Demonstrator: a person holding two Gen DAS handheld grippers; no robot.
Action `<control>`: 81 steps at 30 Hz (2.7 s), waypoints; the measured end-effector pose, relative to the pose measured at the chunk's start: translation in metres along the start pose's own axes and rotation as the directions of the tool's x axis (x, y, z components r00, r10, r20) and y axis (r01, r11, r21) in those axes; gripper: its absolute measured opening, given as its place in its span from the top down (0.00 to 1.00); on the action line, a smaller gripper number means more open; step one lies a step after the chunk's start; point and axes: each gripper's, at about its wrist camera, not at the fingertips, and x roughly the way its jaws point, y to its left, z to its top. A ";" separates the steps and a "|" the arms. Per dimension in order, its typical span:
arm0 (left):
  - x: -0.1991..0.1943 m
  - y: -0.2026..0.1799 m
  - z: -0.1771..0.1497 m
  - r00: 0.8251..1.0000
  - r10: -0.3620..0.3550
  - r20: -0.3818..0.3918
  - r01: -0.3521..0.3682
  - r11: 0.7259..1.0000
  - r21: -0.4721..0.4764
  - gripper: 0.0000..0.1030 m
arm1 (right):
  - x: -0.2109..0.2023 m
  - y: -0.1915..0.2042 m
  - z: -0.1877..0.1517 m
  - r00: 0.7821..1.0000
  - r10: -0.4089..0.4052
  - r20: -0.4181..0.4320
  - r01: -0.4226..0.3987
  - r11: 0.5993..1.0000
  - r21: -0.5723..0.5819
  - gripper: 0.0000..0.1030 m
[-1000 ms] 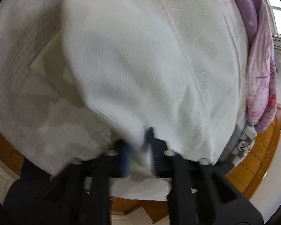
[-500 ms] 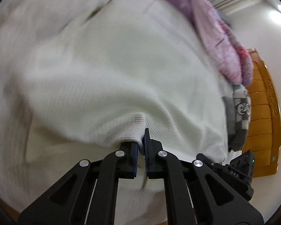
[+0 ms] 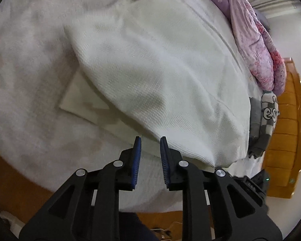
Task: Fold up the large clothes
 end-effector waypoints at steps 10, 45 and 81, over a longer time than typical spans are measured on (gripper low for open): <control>0.046 -0.052 0.030 0.997 0.079 0.026 -0.083 0.974 0.209 0.78 | -0.004 0.076 0.048 0.967 -0.212 0.142 0.249 0.902 -0.352 0.84; 0.061 0.025 0.020 0.965 0.256 -0.053 -0.256 0.967 0.000 0.47 | -0.049 -0.073 0.101 0.925 -0.299 0.233 0.292 0.954 0.067 0.94; 0.056 -0.051 0.213 0.987 0.130 0.098 -0.148 0.966 0.214 0.51 | -0.002 0.095 0.224 0.879 -0.337 0.338 0.461 0.785 -0.415 0.95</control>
